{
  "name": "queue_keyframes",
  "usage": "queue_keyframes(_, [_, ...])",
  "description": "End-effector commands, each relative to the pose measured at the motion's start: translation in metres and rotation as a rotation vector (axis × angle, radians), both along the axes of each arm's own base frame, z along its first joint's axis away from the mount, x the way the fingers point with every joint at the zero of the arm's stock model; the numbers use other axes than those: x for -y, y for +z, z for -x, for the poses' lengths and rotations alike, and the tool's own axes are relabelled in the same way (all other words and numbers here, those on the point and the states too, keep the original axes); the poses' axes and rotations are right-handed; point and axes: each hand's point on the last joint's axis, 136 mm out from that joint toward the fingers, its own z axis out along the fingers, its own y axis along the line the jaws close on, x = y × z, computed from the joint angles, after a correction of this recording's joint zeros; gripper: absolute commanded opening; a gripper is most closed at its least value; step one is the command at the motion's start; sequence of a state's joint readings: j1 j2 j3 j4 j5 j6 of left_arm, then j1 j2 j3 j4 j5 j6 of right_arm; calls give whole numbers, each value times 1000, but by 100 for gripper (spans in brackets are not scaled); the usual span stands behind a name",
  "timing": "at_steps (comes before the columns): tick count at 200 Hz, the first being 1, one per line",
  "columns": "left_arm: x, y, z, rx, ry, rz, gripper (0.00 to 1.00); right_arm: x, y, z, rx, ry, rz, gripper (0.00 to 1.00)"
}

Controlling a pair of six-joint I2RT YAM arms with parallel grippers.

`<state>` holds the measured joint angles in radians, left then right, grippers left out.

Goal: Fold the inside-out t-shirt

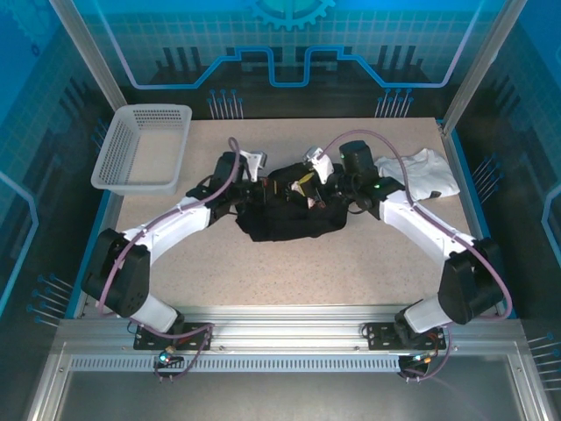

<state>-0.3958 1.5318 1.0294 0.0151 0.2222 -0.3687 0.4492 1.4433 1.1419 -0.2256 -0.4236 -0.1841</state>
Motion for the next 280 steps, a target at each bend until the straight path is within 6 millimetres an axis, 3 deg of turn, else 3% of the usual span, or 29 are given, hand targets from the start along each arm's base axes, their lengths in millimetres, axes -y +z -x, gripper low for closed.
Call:
queue_keyframes(1, [-15, 41, -15, 30, 61, 183, 0, 4, 32, 19, 113, 137, 12, 0])
queue_keyframes(28, [-16, 39, -21, 5, 94, 163, 0, -25, 49, 30, 108, 268, -97, 0])
queue_keyframes(43, [-16, 29, -24, -28, 116, 139, 0, -46, 60, 32, 116, 312, -135, 0])
queue_keyframes(55, [-26, 17, -27, -56, 170, 108, 0, -50, 75, 29, 136, 304, -173, 0])
queue_keyframes(88, [-81, -13, -31, -116, 353, 83, 0, -14, 126, 19, 247, 141, -288, 0])
queue_keyframes(113, [-109, -27, -24, -123, 438, 108, 0, 16, 144, 18, 302, 16, -370, 0])
queue_keyframes(138, [-108, -47, -13, -145, 427, 110, 0, 23, 116, 10, 255, -61, -374, 0])
queue_keyframes(178, [-96, -97, 22, -221, 346, 40, 17, 28, 58, -3, 146, -135, -302, 0])
queue_keyframes(196, [-91, -94, 34, -176, 300, 11, 30, 28, 40, -1, 114, -127, -267, 0])
queue_keyframes(228, [-72, -67, 44, -57, 212, -74, 52, 27, 23, 9, 68, -84, -234, 0])
queue_keyframes(237, [-64, -60, 43, -41, 183, -82, 56, 26, 25, 10, 74, -77, -236, 0])
queue_keyframes(246, [-57, -57, 40, -44, 160, -90, 58, 28, 13, 15, 49, -80, -225, 0])
queue_keyframes(280, [-42, -55, 20, -66, 84, -166, 67, 30, 18, 20, 57, -75, -219, 0])
